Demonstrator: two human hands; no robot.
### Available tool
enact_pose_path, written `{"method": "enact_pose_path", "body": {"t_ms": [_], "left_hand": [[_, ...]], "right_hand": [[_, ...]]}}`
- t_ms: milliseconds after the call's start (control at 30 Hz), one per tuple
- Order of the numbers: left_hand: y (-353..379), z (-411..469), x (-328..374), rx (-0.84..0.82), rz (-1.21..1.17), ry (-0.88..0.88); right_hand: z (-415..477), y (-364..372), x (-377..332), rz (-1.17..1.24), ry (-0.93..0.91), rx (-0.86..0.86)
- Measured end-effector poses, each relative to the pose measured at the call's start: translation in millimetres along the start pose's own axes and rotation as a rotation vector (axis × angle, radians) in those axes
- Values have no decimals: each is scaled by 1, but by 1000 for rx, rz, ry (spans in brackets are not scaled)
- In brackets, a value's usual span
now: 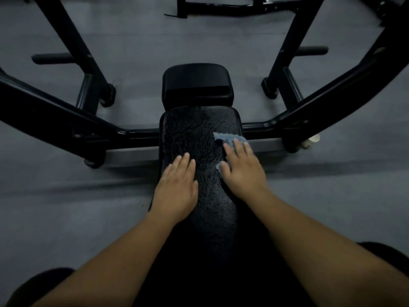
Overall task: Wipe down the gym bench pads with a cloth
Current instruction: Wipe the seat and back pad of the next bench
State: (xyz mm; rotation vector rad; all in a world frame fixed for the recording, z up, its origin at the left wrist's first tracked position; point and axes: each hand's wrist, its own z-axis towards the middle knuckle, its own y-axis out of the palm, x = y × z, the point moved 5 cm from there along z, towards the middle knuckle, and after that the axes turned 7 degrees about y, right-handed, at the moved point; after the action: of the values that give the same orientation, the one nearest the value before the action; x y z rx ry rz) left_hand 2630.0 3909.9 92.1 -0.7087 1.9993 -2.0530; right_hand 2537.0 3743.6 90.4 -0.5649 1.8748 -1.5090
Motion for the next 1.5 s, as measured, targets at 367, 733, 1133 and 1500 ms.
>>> {"method": "enact_pose_path", "body": {"t_ms": [367,733,1133,1500], "left_hand": [[9,-63,21,-42,23,30],[9,-102,28,-101,25,-12],[10,-54,3,58,11,5],[13,-50,1,51,37,16]], "right_hand": [[-79,2,15,-132,-167,-27],[-114,-2,12,-157,-115,-176],[-49,8,-21,-132,-334,-92],[14,13,-95,-19,-709,-184]]}}
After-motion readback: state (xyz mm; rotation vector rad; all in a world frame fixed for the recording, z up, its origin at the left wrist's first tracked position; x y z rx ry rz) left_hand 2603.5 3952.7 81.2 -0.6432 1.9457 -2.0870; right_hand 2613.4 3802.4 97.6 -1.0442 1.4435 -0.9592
